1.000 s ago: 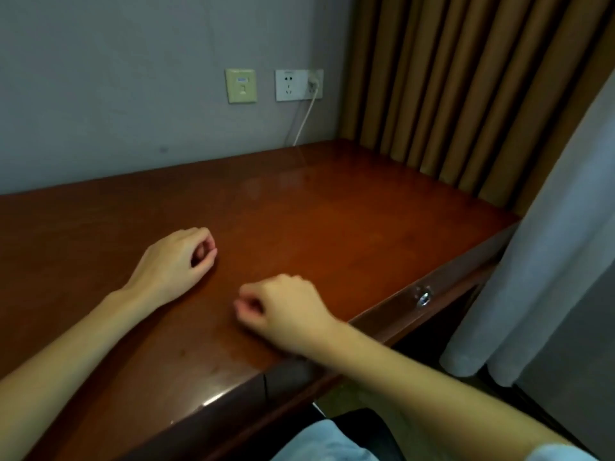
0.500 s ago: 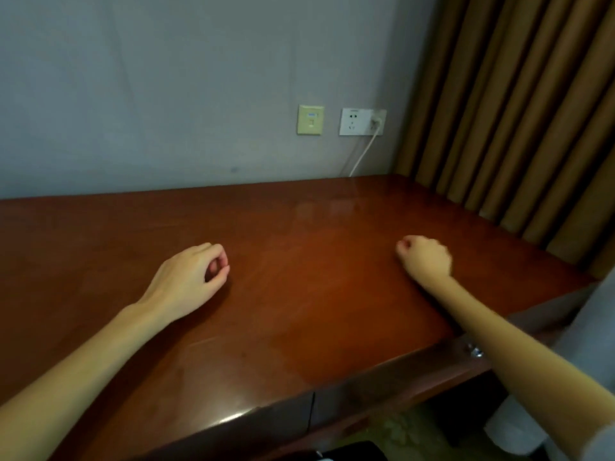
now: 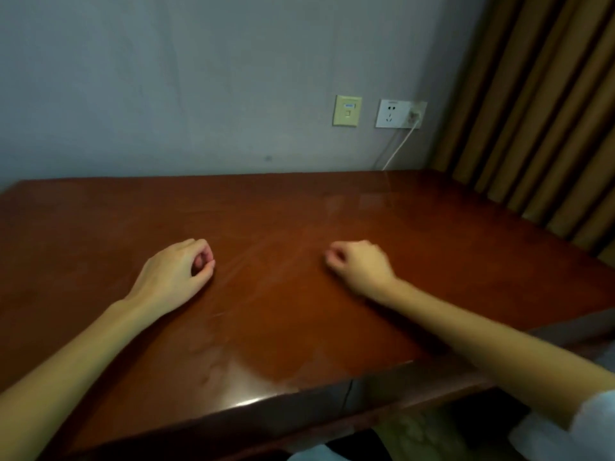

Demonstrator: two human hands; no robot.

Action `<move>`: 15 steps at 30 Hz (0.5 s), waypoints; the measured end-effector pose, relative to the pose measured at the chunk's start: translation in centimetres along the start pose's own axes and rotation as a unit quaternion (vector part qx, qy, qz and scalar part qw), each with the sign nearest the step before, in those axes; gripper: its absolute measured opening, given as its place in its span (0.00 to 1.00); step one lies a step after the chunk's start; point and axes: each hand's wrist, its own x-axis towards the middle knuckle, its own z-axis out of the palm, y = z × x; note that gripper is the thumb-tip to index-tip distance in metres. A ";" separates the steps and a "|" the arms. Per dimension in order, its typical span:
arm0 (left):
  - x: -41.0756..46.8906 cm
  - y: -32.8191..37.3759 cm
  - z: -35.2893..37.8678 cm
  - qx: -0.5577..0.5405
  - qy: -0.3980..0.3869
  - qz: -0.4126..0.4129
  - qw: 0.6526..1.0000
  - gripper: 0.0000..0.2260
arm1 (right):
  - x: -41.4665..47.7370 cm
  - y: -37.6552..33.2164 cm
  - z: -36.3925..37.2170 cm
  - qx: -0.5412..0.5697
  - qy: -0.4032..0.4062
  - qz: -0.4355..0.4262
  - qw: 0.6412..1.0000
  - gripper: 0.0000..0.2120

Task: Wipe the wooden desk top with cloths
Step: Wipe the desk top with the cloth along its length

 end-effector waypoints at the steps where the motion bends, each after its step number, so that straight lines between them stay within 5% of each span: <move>1: 0.2 -0.2 0.0 -0.001 0.000 -0.003 1.000 0.03 | 1.6 3.8 -0.4 -0.010 0.017 0.063 0.998 0.13; 5: 1.2 -1.6 0.0 -0.002 -0.007 -0.016 1.000 0.04 | 5.5 15.2 -1.6 -0.011 0.067 0.263 0.962 0.15; 8: 2.4 -2.5 0.1 -0.001 -0.005 -0.023 1.000 0.05 | 8.5 14.9 -1.0 -0.010 0.086 0.304 0.949 0.15; 11: 3.8 -2.8 0.4 0.002 -0.003 -0.026 1.000 0.04 | 9.9 5.8 0.8 -0.022 0.046 0.189 0.981 0.15; 15: 5.7 -3.2 1.1 0.010 0.000 -0.035 0.999 0.04 | 4.0 -10.1 2.8 0.032 -0.063 -0.150 0.986 0.11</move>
